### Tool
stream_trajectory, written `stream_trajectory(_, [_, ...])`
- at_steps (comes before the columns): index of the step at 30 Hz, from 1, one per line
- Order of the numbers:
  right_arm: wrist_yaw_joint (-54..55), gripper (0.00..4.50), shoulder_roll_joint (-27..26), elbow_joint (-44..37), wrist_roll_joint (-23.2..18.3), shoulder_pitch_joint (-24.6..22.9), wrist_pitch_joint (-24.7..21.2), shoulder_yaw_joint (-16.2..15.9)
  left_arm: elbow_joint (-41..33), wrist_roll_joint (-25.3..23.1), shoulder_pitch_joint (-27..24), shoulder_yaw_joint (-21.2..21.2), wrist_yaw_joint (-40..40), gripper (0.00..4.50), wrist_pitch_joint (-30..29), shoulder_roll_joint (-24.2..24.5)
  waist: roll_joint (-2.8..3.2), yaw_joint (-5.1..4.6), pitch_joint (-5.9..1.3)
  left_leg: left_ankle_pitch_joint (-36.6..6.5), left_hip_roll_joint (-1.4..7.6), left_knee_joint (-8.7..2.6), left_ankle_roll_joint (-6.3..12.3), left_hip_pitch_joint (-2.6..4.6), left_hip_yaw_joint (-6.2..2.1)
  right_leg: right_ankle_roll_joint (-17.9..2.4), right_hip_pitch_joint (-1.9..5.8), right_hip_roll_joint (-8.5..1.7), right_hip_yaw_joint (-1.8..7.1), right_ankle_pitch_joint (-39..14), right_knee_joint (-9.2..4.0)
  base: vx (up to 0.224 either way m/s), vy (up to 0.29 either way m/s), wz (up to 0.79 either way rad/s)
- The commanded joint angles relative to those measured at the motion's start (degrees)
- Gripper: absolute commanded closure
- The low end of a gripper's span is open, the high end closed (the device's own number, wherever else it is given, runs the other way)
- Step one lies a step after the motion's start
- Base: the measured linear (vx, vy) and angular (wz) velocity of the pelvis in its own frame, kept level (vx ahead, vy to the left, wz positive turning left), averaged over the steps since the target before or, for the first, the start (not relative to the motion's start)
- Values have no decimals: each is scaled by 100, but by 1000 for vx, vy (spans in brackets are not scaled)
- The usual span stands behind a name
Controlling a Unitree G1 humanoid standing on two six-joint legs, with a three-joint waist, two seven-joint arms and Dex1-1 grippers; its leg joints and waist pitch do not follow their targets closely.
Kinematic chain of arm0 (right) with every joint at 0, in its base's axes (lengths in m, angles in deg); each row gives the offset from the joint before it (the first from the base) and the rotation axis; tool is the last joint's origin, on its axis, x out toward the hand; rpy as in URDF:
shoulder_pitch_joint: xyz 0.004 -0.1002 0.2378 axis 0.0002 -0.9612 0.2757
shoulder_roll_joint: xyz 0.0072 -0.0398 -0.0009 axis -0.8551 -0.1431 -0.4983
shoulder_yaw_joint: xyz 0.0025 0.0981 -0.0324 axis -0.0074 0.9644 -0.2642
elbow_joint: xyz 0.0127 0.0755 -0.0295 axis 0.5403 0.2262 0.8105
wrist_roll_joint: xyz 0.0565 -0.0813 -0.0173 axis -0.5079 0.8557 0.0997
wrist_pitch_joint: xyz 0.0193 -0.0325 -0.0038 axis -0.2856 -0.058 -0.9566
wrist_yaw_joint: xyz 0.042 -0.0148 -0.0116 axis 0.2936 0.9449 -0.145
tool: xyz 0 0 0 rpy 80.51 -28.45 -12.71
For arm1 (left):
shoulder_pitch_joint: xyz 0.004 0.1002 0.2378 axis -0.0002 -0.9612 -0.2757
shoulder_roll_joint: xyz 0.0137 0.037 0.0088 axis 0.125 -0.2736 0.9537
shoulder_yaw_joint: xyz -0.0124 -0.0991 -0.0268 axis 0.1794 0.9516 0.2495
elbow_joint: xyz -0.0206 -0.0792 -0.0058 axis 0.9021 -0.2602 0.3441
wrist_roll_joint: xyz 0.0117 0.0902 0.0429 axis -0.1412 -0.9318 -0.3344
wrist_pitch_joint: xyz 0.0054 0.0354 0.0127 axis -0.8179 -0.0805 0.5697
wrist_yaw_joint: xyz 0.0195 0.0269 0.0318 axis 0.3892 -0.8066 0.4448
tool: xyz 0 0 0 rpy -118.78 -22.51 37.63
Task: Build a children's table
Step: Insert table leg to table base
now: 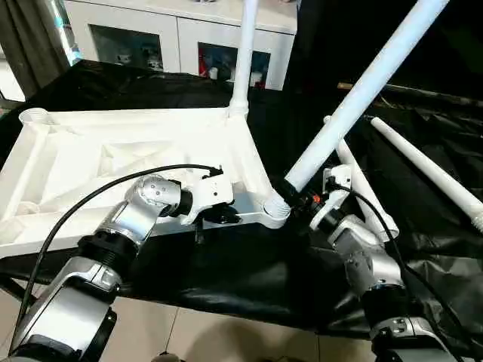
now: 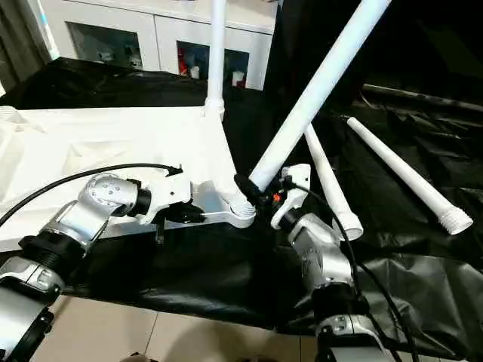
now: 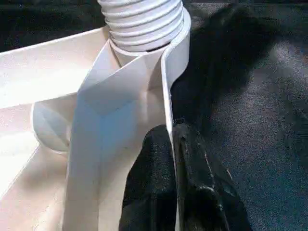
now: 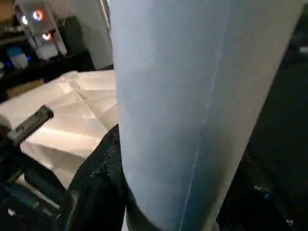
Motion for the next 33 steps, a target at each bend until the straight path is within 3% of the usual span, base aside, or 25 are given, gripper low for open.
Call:
stream_trajectory(1, [-30, 260, 175, 372, 498, -214, 72, -247, 229, -300, -25, -236, 7, 450, -63, 53, 122, -28, -273, -2461, 109, -463, -176, 73, -12, -1026, 145, -215, 179, -2186, -470, 0, 0, 0])
stream_trajectory(4, [-68, 260, 207, 456, 587, -141, 155, -364, 280, -299, -4, -240, -6, 450, -36, 36, 103, -42, -259, -2646, 107, -463, -158, 91, -25, -935, 125, -224, 177, -2551, -506, 0, 0, 0])
stream_trajectory(11, [-259, 260, 273, 568, 647, 6, 119, -466, 252, -286, -44, -246, 34, 450, -23, 47, 101, -69, -253, -2741, 113, -470, -141, 78, -42, -874, 108, -226, 176, -2735, -534, 0, 0, 0])
stream_trajectory(12, [-413, 260, 310, 639, 602, 86, -42, -478, 254, -273, -48, -255, 77, 450, 17, 49, 44, -76, -254, -2714, 115, -466, -122, 74, -33, -877, 107, -221, 176, -2722, -536, 0, 0, 0])
stream_trajectory(17, [-831, 260, 430, 874, 577, 279, -365, -553, 258, -254, -46, -312, 254, 450, 107, 66, 80, -70, -266, -2592, 123, -469, -100, 63, -32, -969, 126, -223, 183, -2487, -498, 0, 0, 0])
stream_trajectory(25, [-1600, 260, 713, 1236, 907, 561, -269, -929, 177, -266, -30, -478, 659, 450, 439, 135, 82, -61, -286, -2374, 134, -466, -65, 61, -5, -1179, 158, -210, 190, -1887, -437, 0, 0, 0])
stream_trajectory(26, [-1719, 260, 744, 1254, 927, 563, -269, -960, 162, -274, -24, -495, 702, 450, 467, 145, 61, -65, -276, -2393, 133, -467, -57, 56, -4, -1185, 159, -208, 189, -1905, -440, 0, 0, 0])
stream_trajectory(32, [-2101, 261, 833, 1412, 971, 552, -253, -1085, 115, -186, 1, -532, 1067, 450, 591, 207, 67, -67, -263, -2626, 139, -477, -106, 76, -24, -1101, 133, -221, 188, -2272, -472, 0, 0, 0])
stream_trajectory(33, [-2118, 261, 835, 1420, 975, 550, -244, -1091, 101, -173, -5, -533, 1099, 450, 593, 216, 103, -60, -255, -2647, 140, -482, -120, 78, -30, -1106, 126, -225, 193, -2254, -471, 0, 0, 0])
